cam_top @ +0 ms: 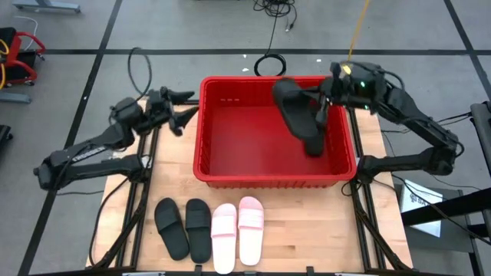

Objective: Pick and place slides into bin
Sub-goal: Put the black slide into the red basket

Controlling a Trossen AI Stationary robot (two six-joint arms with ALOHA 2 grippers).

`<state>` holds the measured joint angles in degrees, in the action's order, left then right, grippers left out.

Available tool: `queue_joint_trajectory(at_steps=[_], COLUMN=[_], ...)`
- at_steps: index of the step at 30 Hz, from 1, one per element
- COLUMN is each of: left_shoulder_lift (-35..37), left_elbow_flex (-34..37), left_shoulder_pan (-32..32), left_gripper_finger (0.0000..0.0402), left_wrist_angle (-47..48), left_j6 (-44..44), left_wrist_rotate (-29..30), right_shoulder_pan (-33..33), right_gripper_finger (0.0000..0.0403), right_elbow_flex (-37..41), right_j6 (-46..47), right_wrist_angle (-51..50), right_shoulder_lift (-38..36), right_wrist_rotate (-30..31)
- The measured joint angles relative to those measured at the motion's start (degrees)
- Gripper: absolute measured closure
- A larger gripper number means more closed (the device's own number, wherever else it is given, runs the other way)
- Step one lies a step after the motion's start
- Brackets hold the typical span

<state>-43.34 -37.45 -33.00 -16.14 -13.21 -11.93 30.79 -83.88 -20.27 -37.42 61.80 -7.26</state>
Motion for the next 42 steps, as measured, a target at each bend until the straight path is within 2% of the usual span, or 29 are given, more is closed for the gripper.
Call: queue_joint_trajectory(at_steps=[4,7,14,24,31,42], left_shoulder_lift=[-5.22,-8.09,-10.75,-10.62,-10.62,-10.62], left_elbow_flex=[0.07,0.07,0.07,0.07,0.07,0.07], left_shoulder_pan=[-8.65,-12.52,-15.26,-15.24,-15.24,-15.18], left_gripper_finger=[0.0062,0.0062,0.0062,0.0062,0.0062,0.0062], left_wrist_angle=[-6.57,-9.71,-13.74,-14.49,-14.49,-14.36], left_j6=[-5.21,-6.89,-7.58,-8.33,-8.31,-8.28], left_wrist_rotate=[-10.37,-13.91,-16.52,-17.21,-16.79,-16.58], right_shoulder_pan=[7.17,10.59,11.55,11.51,11.51,11.62], right_gripper_finger=[0.0402,0.0401,0.0401,0.0401,0.0401,0.0401], right_elbow_flex=[0.31,1.89,10.74,24.06,30.3,38.26], right_j6=[-0.63,-1.03,-2.68,-4.94,-9.29,-10.85], right_wrist_angle=[0.5,0.86,2.82,13.57,18.99,25.71], right_shoulder_lift=[2.44,3.81,4.66,4.06,4.07,4.68], right_wrist_rotate=[-5.1,-9.28,-9.44,-9.05,-1.57,0.65])
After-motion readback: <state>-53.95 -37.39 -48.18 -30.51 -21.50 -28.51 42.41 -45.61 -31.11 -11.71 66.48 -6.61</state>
